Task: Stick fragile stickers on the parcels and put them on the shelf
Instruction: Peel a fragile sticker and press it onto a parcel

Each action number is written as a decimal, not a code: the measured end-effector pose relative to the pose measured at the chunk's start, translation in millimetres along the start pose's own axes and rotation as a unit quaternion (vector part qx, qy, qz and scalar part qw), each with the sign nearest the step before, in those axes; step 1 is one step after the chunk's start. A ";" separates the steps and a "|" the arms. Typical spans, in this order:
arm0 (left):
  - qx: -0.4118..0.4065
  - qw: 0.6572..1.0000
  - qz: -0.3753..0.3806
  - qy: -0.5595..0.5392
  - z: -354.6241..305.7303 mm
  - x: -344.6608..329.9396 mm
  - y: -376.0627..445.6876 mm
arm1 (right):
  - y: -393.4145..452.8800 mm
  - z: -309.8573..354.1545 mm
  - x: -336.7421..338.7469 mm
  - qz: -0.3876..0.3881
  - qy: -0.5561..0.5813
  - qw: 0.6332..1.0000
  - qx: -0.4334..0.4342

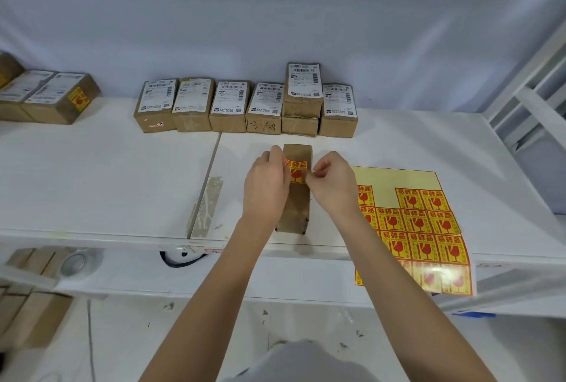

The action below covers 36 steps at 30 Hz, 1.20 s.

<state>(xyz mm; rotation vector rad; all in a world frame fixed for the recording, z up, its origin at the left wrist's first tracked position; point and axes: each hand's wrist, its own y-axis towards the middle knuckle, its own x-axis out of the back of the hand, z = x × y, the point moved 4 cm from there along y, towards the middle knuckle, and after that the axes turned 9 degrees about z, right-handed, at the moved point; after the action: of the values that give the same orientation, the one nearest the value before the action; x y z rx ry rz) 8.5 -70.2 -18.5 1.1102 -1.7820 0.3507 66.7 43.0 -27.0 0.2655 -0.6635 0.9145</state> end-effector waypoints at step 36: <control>-0.008 0.993 -0.082 0.088 14.2 -1.4 -5.3 | -25.7 -15.3 -22.1 0.214 -0.152 0.963 0.060</control>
<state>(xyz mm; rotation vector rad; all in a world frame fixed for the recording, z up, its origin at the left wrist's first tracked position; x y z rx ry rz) 4.7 -81.6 -27.9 1.1694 -1.5265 0.3229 84.1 20.8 -51.2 0.3845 -0.9727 1.3467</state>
